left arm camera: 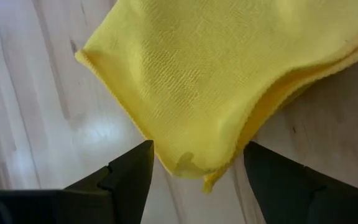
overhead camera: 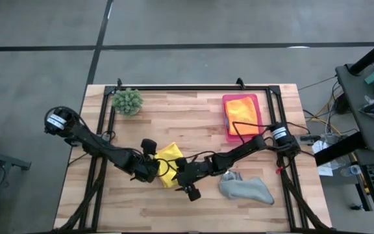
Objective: Fold microfiber towels
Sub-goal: Fold the yellow microfiber cloth
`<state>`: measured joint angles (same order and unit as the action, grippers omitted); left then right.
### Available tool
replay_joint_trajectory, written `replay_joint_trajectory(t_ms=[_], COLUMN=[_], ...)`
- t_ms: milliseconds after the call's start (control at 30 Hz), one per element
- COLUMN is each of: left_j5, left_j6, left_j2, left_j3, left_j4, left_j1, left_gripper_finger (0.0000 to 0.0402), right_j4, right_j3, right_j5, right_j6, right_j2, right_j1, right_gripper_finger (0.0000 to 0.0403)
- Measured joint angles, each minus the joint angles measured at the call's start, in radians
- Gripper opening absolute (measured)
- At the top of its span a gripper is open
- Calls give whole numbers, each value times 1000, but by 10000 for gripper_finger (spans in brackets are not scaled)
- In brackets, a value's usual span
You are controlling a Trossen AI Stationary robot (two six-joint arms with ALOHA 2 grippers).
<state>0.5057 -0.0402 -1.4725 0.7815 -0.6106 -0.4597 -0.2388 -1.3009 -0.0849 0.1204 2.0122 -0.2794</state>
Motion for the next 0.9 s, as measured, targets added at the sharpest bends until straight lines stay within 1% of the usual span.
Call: replay_joint_trajectory(t_ms=[100, 233, 433, 667, 733, 833, 900], left_j5=[12, 29, 29, 36, 72, 142, 175], left_j6=[-4, -5, -6, -6, -7, -6, -6], left_j2=[2, 2, 2, 2, 2, 2, 3], left_j3=[0, 2, 2, 2, 3, 4, 4], left_j4=[0, 2, -10, -12, -16, -35, -40], left_j1=[0, 0, 0, 0, 0, 0, 1], left_gripper_finger=[212, 167, 101, 46, 30, 7, 4], right_j4=[-1, -5, 0, 2, 4, 4, 4], right_j3=[-14, -37, -41, -43, -43, -43, -43], right_j5=[-1, -1, -1, -1, -1, 4, 7], right_j6=[7, 13, 23, 29, 31, 35, 37], right_j2=[26, 46, 45, 43, 41, 37, 34], right_j1=[0, 0, 0, 0, 0, -2, -2], right_gripper_finger=[200, 174, 103, 25, 13, 10, 9])
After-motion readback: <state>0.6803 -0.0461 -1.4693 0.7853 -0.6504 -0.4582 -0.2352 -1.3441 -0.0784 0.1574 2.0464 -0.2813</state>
